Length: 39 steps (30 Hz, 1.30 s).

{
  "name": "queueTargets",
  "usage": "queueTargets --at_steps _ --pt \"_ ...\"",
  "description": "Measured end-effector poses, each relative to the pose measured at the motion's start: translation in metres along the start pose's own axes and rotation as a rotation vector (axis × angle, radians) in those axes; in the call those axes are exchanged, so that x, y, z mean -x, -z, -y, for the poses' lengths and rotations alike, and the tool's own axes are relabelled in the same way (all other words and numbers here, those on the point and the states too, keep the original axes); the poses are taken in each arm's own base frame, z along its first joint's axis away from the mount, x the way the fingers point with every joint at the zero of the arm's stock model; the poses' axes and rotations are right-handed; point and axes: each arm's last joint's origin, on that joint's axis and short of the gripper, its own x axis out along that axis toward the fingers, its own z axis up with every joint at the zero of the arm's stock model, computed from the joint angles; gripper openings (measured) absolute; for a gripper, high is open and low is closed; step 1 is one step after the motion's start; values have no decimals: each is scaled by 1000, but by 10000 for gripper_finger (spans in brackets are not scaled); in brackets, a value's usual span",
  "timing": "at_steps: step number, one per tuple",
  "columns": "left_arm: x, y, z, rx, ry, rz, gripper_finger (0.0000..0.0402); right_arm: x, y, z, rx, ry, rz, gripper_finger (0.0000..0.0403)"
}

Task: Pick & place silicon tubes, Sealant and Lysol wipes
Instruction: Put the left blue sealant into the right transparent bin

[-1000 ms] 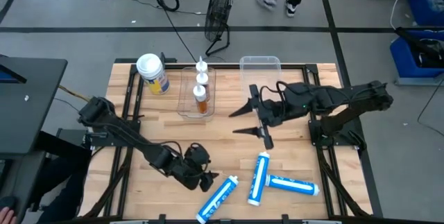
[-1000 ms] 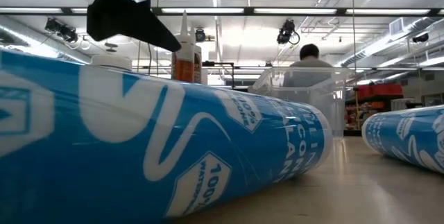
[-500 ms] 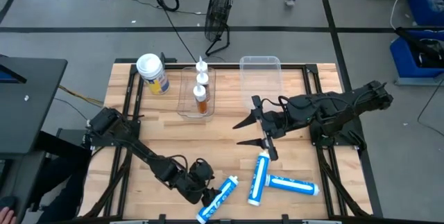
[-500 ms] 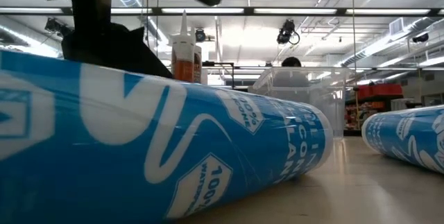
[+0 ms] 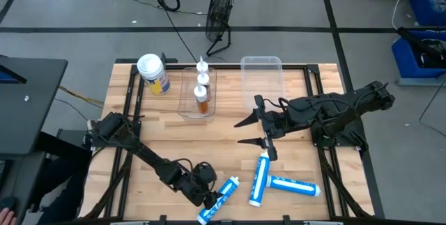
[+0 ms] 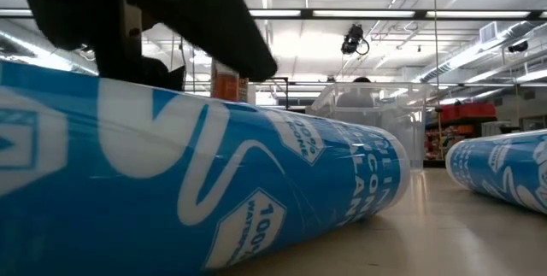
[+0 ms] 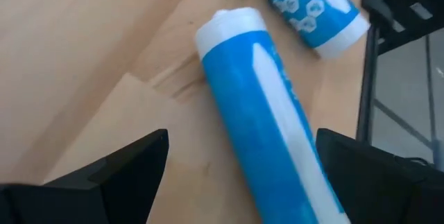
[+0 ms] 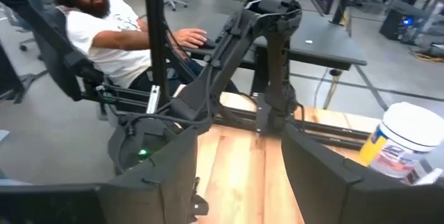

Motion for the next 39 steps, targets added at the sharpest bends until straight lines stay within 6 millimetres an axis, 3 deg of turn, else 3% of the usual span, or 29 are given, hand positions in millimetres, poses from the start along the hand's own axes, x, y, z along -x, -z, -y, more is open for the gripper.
queueTargets --at_steps 7,13,23,32,39 --pt "0 -6 11 3 132 5 371 0 6 0 -76 27 -66 214" --pt "0 -4 11 35 176 -80 371 -1 19 -16 -108 -11 -185 214" --pt "0 -9 9 -51 61 -79 371 -10 25 -30 -70 42 -209 214" --pt "-28 2 9 -29 53 -165 371 -10 27 -29 -66 91 -225 214" --pt "-29 2 6 -148 -123 -272 369 -10 26 -29 -78 96 -211 214"
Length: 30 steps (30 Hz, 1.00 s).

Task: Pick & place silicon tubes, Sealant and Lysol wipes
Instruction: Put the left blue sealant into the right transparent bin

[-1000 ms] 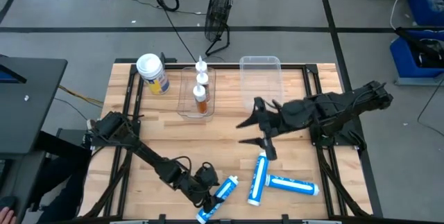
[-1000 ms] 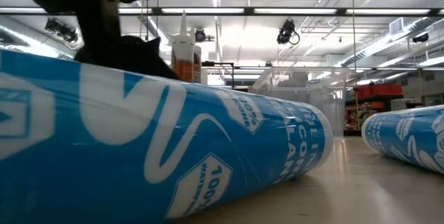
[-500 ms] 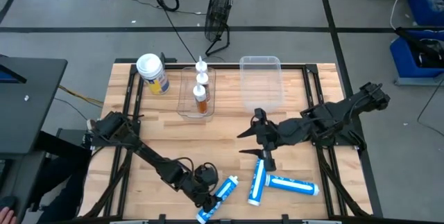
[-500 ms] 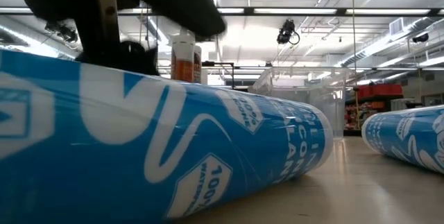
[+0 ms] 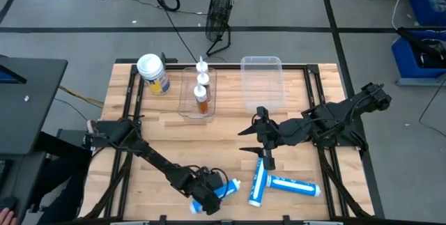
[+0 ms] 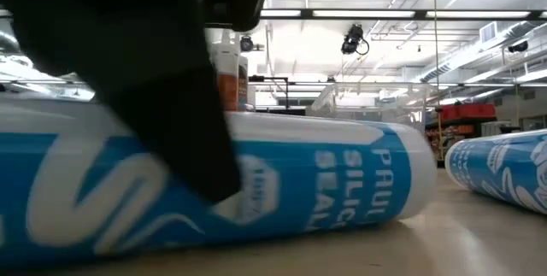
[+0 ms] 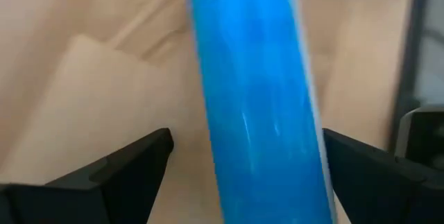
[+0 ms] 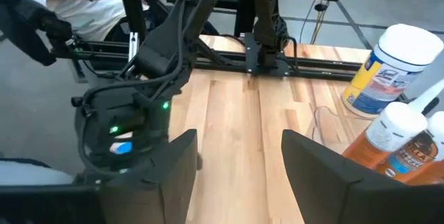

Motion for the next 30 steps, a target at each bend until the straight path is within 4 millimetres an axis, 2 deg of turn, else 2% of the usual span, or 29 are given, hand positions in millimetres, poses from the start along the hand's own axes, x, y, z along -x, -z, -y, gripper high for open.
queueTargets --at_steps 10,19,25,30 --pt "1 7 -13 -129 -133 -75 321 -5 4 -1 -17 5 -39 214" --pt "0 7 -25 -176 -226 -110 279 -43 28 -16 -14 26 -207 214" --pt "-1 2 -28 -195 -221 -103 217 -71 46 -33 30 21 -289 214" --pt "0 -5 -29 -209 -205 -68 216 -80 53 -38 39 24 -321 214"
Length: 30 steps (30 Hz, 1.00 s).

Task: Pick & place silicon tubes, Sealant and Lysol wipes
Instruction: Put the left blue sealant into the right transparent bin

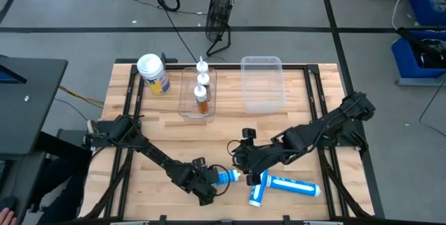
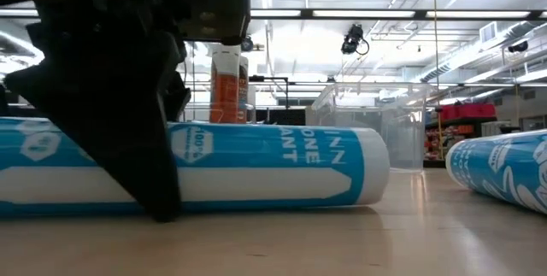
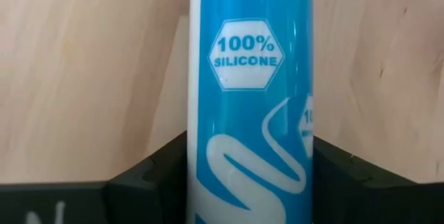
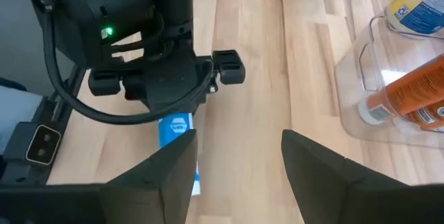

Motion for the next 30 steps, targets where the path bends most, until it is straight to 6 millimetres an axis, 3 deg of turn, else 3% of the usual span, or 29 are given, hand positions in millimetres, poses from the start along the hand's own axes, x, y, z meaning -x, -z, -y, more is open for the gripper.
queueTargets --at_steps 11,15,23,30 --pt "38 -25 -13 41 -99 231 216 0 -1 -1 1 -2 9 213" --pt "42 -27 -15 34 -123 260 216 5 -1 -4 9 6 25 203" --pt "60 -39 -22 36 -179 363 216 47 2 -4 -31 -24 57 167" --pt "100 -54 -30 18 -138 472 216 75 20 -13 -101 -5 -17 176"
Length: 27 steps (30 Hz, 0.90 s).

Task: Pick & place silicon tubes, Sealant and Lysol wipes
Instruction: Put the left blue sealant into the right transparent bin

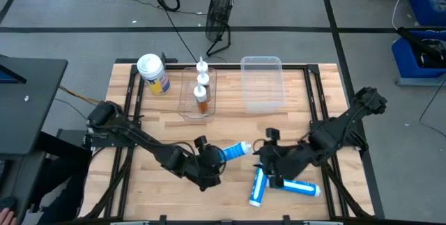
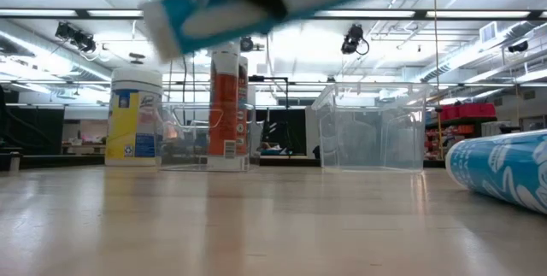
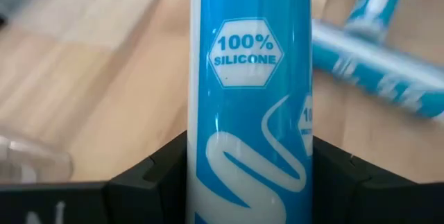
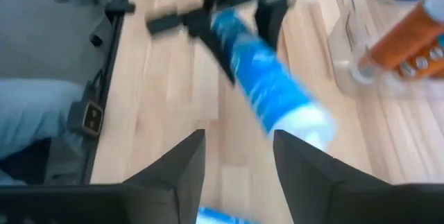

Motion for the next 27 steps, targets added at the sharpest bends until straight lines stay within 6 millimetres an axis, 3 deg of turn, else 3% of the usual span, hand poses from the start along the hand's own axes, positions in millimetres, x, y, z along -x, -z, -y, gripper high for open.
queueTargets --at_steps 11,17,20,27 --pt "54 -51 -20 54 118 242 216 26 21 -28 11 300 213 173" --pt "73 -68 -28 31 148 352 216 28 27 -23 -74 385 245 163" --pt "79 -74 -31 21 143 396 216 20 34 -21 -125 429 247 162" --pt "81 -77 -31 -17 151 426 216 -20 77 -28 -163 495 356 138"
